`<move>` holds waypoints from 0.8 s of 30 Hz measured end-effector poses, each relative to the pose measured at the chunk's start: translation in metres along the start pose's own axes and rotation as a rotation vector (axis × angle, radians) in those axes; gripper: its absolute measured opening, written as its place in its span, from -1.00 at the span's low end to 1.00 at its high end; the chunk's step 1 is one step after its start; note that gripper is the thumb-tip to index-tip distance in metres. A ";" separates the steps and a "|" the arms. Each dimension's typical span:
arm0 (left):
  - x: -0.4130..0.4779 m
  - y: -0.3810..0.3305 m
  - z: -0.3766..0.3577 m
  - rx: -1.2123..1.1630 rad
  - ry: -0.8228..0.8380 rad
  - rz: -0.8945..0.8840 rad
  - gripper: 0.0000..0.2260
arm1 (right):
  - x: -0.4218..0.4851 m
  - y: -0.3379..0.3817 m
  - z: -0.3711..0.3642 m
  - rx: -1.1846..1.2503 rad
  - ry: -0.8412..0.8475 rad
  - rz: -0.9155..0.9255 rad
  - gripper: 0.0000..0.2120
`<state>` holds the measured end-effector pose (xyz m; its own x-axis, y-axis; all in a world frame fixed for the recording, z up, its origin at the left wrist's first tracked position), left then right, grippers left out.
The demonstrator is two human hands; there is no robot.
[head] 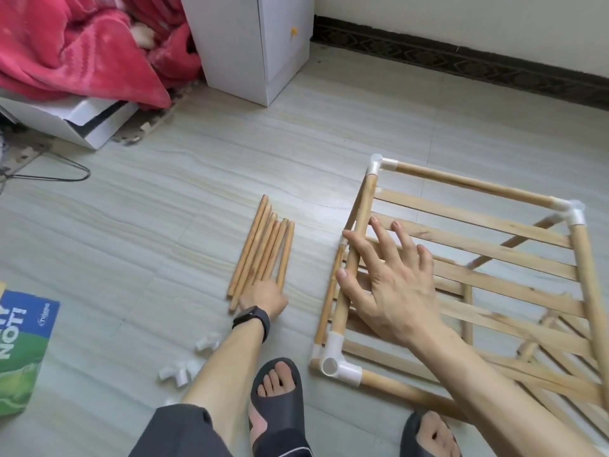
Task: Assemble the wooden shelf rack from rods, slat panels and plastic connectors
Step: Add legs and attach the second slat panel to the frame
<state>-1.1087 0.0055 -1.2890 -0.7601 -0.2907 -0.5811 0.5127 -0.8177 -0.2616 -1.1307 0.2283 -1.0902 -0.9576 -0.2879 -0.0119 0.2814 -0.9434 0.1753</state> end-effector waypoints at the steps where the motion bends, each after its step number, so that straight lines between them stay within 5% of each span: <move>1: -0.001 -0.002 0.005 -0.241 0.048 0.007 -0.86 | 0.000 0.000 0.000 0.008 -0.002 -0.001 -0.38; 3: -0.013 -0.015 0.025 -0.650 0.155 -0.007 -0.89 | -0.001 0.000 0.001 0.031 -0.015 -0.001 -0.37; 5: -0.031 -0.032 0.059 -0.817 0.229 -0.113 -0.91 | -0.004 0.000 0.003 0.059 -0.030 0.004 -0.34; 10: -0.090 -0.081 0.150 -0.983 0.263 -0.419 -0.77 | -0.007 0.000 0.014 0.175 -0.054 0.021 -0.32; 16: -0.156 -0.126 0.205 -0.894 0.338 -0.590 -0.78 | -0.007 -0.022 0.065 0.736 -0.228 -0.045 -0.25; 19: -0.174 -0.143 0.208 -0.713 0.370 -0.621 -0.79 | -0.008 -0.029 0.105 0.460 -0.368 0.058 -0.24; 22: -0.190 -0.165 0.198 -0.537 0.495 -0.684 -0.76 | -0.004 -0.039 0.133 0.121 -0.416 0.071 -0.55; 24: -0.189 -0.179 0.193 -0.623 0.458 -0.680 -0.70 | 0.001 -0.051 0.144 0.016 -0.401 0.008 -0.64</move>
<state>-1.1335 0.1109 -0.9834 -0.8086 0.4615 -0.3649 0.2461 -0.2979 -0.9223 -1.1547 0.2998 -0.9576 -0.9043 -0.2056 0.3741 0.2913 -0.9378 0.1890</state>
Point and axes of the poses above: each hand's wrist, its own x-axis towards the middle knuckle, its own z-axis out of the back of the hand, y = z × x, the point moved 7 cm from there along x, towards the middle knuckle, and after that the axes turned 4 degrees about -z, right-handed, at the moved point
